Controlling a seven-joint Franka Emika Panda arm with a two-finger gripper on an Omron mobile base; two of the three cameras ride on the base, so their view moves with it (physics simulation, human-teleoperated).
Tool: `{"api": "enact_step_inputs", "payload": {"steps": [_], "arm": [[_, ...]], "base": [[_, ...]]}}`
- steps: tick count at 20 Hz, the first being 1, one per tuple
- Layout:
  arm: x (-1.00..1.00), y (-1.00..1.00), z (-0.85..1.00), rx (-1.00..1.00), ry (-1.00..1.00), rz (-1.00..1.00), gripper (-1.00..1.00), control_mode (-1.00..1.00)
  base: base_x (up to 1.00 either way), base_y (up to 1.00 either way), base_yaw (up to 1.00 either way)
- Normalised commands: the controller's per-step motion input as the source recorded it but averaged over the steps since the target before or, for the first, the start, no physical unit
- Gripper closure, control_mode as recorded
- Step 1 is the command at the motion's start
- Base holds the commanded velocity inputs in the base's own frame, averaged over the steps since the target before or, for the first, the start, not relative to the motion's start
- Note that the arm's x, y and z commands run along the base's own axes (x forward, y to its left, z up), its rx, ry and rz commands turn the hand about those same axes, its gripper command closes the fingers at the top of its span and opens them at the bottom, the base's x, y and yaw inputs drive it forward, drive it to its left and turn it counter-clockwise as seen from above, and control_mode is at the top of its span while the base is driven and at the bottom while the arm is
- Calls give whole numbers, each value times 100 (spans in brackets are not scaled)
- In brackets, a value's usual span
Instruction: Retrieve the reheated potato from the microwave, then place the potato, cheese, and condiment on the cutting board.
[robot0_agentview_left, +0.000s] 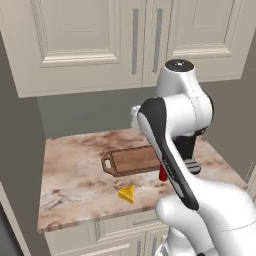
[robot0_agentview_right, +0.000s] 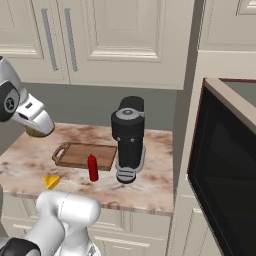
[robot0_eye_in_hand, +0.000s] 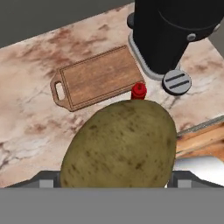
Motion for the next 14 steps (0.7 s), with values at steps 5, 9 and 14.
{"api": "enact_step_inputs", "payload": {"steps": [5,9,14], "arm": [[24,0,-93,-9,2,0,100,-100],[8,0,-77,-7,-1,0,100,-100],[38,0,-33,-1,-4,1,100,-100]], "base": [[0,0,0],[0,0,0],[0,0,0]]}}
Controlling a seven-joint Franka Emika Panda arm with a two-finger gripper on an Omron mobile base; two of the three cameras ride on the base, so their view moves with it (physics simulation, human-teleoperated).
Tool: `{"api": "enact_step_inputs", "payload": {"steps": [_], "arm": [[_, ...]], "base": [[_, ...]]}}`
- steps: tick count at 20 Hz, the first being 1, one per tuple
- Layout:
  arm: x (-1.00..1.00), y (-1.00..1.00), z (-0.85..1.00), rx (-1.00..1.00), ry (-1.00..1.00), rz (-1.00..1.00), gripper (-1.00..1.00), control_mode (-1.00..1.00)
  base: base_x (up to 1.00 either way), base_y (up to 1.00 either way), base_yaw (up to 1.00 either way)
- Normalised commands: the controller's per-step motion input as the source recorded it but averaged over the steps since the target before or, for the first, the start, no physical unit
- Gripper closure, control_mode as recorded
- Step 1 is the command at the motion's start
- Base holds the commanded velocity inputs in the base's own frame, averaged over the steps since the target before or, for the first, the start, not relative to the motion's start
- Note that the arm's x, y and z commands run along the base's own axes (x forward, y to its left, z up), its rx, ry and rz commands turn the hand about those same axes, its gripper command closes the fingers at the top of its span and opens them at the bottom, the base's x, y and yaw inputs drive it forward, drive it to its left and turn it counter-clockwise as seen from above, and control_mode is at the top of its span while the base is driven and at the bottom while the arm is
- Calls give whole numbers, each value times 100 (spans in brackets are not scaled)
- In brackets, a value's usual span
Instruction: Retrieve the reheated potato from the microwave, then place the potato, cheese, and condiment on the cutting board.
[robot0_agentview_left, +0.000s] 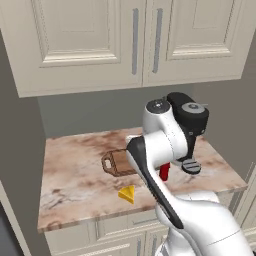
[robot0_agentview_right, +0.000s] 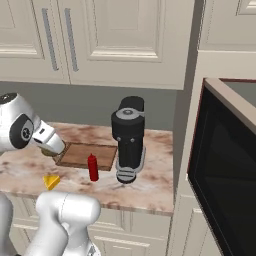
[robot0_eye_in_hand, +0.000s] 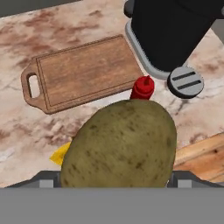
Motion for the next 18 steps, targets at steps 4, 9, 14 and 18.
{"api": "enact_step_inputs", "payload": {"steps": [4,9,14,18], "arm": [[75,0,-7,0,0,0,100,-100],[78,2,-23,-1,0,0,100,-100],[61,4,-53,-5,2,0,100,-100],[52,2,-58,-7,0,0,100,-100]], "base": [[0,0,0],[0,0,0],[0,0,0],[0,0,0]]}}
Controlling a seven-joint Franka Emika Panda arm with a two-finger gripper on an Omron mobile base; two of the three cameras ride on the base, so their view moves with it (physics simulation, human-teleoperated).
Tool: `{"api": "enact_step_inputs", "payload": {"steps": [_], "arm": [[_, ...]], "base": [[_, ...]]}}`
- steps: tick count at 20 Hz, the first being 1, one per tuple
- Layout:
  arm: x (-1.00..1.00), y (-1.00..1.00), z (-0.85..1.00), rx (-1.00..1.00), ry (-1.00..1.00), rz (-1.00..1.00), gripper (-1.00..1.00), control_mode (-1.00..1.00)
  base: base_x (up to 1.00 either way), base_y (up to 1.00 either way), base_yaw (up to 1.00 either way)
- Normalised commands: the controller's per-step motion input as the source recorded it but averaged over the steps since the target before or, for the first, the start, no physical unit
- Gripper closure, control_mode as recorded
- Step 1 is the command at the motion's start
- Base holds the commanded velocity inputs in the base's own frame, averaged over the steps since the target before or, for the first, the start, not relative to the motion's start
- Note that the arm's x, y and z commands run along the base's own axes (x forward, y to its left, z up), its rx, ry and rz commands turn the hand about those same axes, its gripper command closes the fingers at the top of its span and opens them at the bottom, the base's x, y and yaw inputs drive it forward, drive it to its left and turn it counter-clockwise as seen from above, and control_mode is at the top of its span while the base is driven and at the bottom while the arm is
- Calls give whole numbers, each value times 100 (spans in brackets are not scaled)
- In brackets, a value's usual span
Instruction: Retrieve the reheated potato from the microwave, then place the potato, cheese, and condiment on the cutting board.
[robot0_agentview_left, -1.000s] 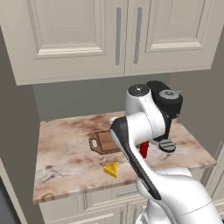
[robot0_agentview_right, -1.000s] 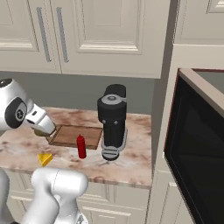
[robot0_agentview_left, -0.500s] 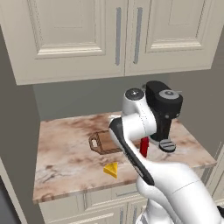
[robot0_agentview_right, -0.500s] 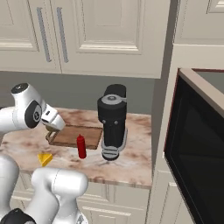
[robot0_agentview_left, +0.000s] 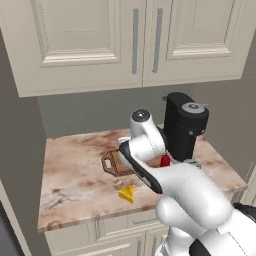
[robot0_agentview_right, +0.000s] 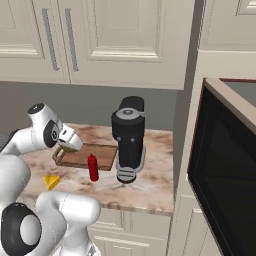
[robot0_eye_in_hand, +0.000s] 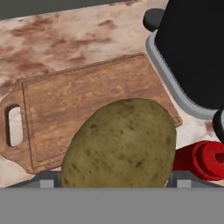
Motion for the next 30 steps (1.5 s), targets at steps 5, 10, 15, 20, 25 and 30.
{"api": "enact_step_inputs", "payload": {"steps": [5,10,15,20,25,30], "arm": [[39,0,-34,-2,2,0,100,-100],[23,0,-33,0,4,0,100,-100],[17,0,-37,0,1,0,100,-100],[24,-4,-26,0,0,0,100,-100],[23,-9,-14,0,0,0,100,-100],[12,-6,-14,0,0,0,100,-100]], "base": [[0,0,0],[0,0,0],[0,0,0],[0,0,0],[0,0,0],[0,0,0]]}}
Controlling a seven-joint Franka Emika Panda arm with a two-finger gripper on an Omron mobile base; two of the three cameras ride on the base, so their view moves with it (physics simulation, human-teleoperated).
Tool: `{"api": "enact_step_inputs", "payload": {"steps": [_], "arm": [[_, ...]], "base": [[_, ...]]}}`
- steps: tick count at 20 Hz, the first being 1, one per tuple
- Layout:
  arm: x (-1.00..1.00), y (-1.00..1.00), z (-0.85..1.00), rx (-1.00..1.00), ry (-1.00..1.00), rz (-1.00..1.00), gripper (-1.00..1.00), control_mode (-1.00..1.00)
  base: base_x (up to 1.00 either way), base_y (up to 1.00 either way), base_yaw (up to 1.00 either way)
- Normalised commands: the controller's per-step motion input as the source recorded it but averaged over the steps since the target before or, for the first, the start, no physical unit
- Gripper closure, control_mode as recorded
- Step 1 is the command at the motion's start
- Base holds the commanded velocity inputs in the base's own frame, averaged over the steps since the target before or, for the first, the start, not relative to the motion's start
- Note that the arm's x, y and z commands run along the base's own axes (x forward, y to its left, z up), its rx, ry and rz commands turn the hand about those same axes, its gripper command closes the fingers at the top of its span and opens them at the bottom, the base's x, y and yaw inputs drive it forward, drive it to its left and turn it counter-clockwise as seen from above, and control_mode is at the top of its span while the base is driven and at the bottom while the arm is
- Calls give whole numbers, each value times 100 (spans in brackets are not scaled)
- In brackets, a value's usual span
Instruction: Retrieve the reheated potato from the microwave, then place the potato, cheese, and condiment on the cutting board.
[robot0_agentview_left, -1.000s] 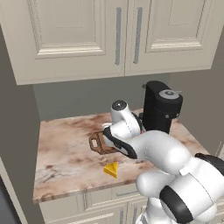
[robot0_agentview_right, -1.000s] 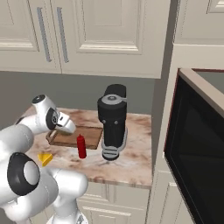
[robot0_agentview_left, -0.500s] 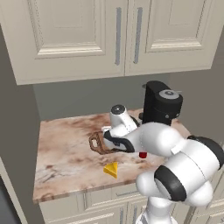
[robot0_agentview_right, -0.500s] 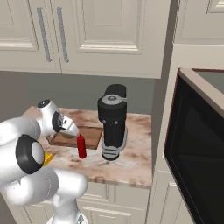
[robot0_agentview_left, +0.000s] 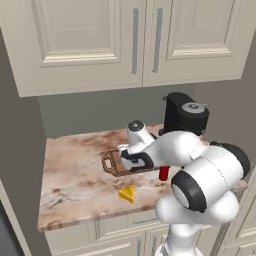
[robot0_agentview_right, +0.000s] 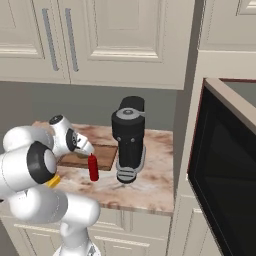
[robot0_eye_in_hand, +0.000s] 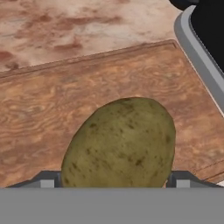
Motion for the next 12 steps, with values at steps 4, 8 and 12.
{"api": "enact_step_inputs", "payload": {"steps": [4,8,12], "arm": [[14,-1,-23,0,0,0,100,-100],[22,0,-28,0,0,0,100,-100],[16,0,-22,0,0,0,-100,-100]], "base": [[0,0,0],[0,0,0],[0,0,0]]}}
